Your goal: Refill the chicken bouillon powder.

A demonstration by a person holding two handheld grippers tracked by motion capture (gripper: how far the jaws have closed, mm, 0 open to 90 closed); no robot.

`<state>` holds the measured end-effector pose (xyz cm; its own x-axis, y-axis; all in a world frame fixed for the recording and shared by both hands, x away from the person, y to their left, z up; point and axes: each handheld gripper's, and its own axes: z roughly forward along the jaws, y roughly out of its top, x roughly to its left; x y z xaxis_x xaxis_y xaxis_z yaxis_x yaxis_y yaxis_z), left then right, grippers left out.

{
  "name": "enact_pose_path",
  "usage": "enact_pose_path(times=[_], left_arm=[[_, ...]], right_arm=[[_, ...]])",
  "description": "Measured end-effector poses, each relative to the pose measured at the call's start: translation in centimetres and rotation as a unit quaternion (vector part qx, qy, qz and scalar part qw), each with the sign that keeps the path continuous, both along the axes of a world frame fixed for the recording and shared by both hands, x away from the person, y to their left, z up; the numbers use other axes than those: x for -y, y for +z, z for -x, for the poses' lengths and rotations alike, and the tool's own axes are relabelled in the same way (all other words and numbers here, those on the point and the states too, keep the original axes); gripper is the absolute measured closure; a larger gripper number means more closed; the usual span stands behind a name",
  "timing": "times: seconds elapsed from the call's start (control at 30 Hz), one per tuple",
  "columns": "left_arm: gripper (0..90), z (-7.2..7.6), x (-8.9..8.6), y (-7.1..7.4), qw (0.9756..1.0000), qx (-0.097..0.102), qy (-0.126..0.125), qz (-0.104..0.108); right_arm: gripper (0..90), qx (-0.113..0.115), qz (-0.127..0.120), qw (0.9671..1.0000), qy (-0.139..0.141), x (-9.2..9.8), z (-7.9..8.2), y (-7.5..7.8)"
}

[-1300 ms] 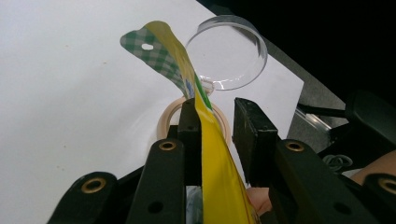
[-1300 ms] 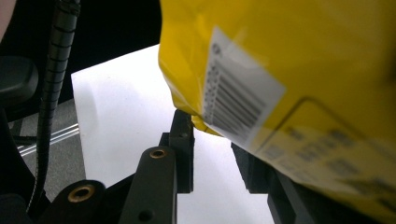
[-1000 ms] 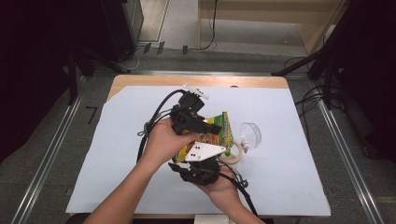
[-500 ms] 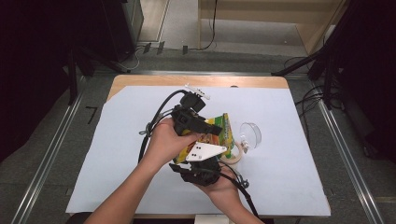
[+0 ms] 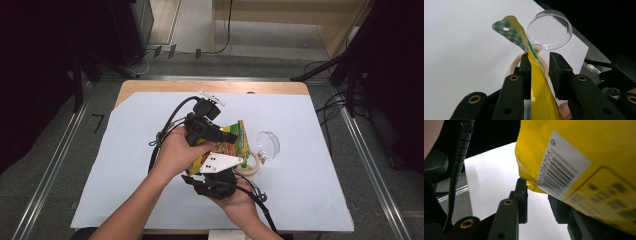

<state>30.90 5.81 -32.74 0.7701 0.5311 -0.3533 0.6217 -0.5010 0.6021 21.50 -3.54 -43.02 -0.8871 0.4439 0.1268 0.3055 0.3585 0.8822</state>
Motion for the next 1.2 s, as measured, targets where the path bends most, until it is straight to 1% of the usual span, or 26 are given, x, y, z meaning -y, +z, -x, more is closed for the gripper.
enact_pose_path(times=[0.23,0.37,0.53,0.63,0.77,0.93,1.07,1.2], left_arm=[[74.0,0.17,0.02,0.16,1.0,0.003,0.0,0.002],[75.8,0.3,0.02,0.31,0.9999,0.011,0.005,0.0],[76.3,0.35,0.07,0.46,0.9999,0.007,0.007,0.0],[76.3,0.34,0.04,0.51,1.0,0.005,0.004,0.002],[76.2,0.37,0.07,0.52,1.0,0.006,0.002,0.0],[75.9,0.4,0.06,0.58,1.0,0.002,0.001,0.004],[76.4,0.53,0.12,0.66,1.0,0.007,0.002,0.005],[76.5,0.59,0.25,0.63,1.0,0.009,0.0,0.001]], right_arm=[[71.3,-0.002,-0.005,1.0,-0.002,-0.06,0.17,0.01],[71.2,-0.002,-0.006,1.0,-0.002,-0.06,0.18,0.02],[71.2,-0.002,-0.01,0.9999,-0.003,-0.05,0.26,0.12],[71.1,-0.007,-0.014,0.9999,-0.004,-0.12,0.45,0.22],[71.1,-0.004,-0.016,0.9999,-0.005,-0.15,0.5,0.15],[70.4,-0.006,-0.018,0.9998,-0.007,-0.11,0.61,0.23],[69.7,-0.007,-0.02,0.9997,-0.008,-0.17,0.78,0.28],[69.7,-0.008,-0.023,0.9997,-0.01,-0.11,0.75,0.11]])
